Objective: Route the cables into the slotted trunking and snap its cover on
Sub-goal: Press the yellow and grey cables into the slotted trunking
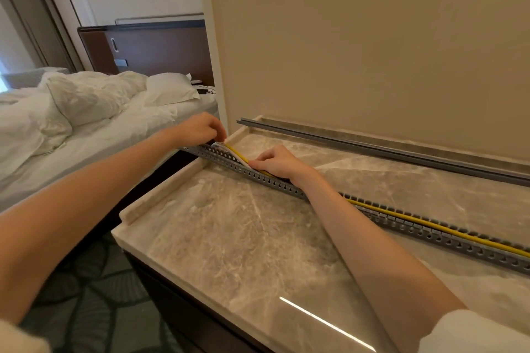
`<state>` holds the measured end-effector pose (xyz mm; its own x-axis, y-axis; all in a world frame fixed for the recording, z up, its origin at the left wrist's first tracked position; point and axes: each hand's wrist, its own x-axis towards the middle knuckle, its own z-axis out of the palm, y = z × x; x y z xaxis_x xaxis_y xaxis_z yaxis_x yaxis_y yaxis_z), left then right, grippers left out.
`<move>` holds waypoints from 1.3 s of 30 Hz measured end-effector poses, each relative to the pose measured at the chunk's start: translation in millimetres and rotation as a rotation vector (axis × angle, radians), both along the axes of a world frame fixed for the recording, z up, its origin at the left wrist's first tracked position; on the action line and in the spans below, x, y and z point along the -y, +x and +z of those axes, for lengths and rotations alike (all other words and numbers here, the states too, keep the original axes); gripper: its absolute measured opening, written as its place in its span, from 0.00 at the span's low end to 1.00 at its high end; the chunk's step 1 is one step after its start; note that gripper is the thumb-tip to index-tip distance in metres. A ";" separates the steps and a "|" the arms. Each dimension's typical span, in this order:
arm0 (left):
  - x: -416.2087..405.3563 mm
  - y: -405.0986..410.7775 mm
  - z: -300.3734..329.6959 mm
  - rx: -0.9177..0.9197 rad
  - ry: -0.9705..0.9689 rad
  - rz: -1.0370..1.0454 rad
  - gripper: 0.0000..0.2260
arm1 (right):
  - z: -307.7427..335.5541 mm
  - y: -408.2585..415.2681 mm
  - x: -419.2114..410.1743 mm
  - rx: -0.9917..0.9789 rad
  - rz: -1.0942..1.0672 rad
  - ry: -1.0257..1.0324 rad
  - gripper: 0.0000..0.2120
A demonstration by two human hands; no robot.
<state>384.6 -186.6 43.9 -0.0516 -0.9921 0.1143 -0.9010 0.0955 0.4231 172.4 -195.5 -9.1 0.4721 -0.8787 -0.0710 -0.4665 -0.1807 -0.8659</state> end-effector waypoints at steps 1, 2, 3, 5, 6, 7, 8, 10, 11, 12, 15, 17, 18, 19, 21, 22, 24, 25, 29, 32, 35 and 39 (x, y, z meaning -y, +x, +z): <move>4.4 -0.5 -0.1 -0.004 0.040 0.003 0.14 | -0.6 -0.9 0.7 -0.003 0.005 0.001 0.14; 8.5 -1.9 -0.7 -0.014 0.068 0.003 0.13 | -1.3 -0.9 1.8 -0.006 0.008 0.000 0.14; 12.5 -3.6 -2.0 -0.016 0.090 -0.002 0.13 | -1.9 -0.7 2.4 -0.004 0.013 -0.002 0.14; 20.8 -6.6 -4.8 0.033 0.149 -0.018 0.14 | -1.8 -1.2 2.3 0.002 0.023 0.008 0.14; 24.4 -6.1 -6.3 0.066 0.179 -0.011 0.14 | -1.9 -1.4 2.4 0.002 0.025 0.011 0.15; 27.2 -4.1 -8.0 0.092 0.208 0.005 0.15 | -2.9 -1.5 3.0 0.000 0.024 0.010 0.19; 29.5 -1.2 -9.6 0.108 0.231 0.023 0.15 | -3.7 -1.6 3.7 -0.007 0.035 0.010 0.22; 32.7 4.0 -11.9 0.105 0.266 0.044 0.14 | -2.8 -1.6 4.0 -0.042 0.065 0.007 0.23; 34.3 5.8 -13.1 0.088 0.279 0.050 0.14 | -1.9 -2.2 4.4 -0.059 0.080 0.002 0.22; 36.3 6.4 -13.8 0.074 0.287 0.051 0.13 | -0.6 -2.6 4.6 -0.076 0.076 0.003 0.23; 41.6 3.8 -15.1 0.077 0.274 0.035 0.10 | 3.2 -4.5 4.3 -0.120 0.066 -0.009 0.23; 46.5 5.2 -14.6 0.073 0.229 0.026 0.14 | 5.3 -10.2 3.9 -0.131 0.094 0.017 0.20; 48.3 6.8 -13.4 0.067 0.199 0.019 0.17 | 7.6 -13.8 3.4 -0.131 0.109 0.034 0.20; 49.5 8.1 -11.1 0.054 0.168 0.007 0.21 | 10.4 -16.9 3.6 -0.128 0.120 0.049 0.21; 50.8 10.0 -3.3 0.013 0.129 -0.013 0.24 | 17.7 -20.9 5.8 -0.123 0.129 0.042 0.21; 51.0 10.0 1.1 0.002 0.127 -0.017 0.25 | 21.4 -22.5 6.3 -0.122 0.126 0.023 0.20; 49.9 8.8 9.1 0.000 0.170 -0.021 0.26 | 27.5 -24.4 8.0 -0.125 0.107 -0.005 0.20; 49.4 8.2 11.3 -0.012 0.210 -0.019 0.27 | 29.7 -25.7 8.4 -0.135 0.107 -0.003 0.21; 46.2 4.9 9.6 -0.037 0.317 0.001 0.28 | 36.1 -32.2 6.2 -0.158 0.159 0.061 0.16; 44.8 6.1 1.0 -0.051 0.380 0.024 0.27 | 37.0 -35.1 4.2 -0.210 0.203 0.067 0.16; 42.5 10.6 -6.3 -0.051 0.473 0.060 0.28 | 37.1 -34.6 1.3 -0.283 0.247 0.070 0.16; 43.4 15.8 -6.8 -0.086 0.487 0.085 0.28 | 44.4 -31.8 0.1 -0.324 0.280 0.060 0.18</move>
<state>400.4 -230.0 37.1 0.0215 -0.9316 -0.3629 -0.8569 -0.2041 0.4734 140.5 -195.6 35.3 0.6362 -0.7098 -0.3023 -0.6565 -0.2923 -0.6954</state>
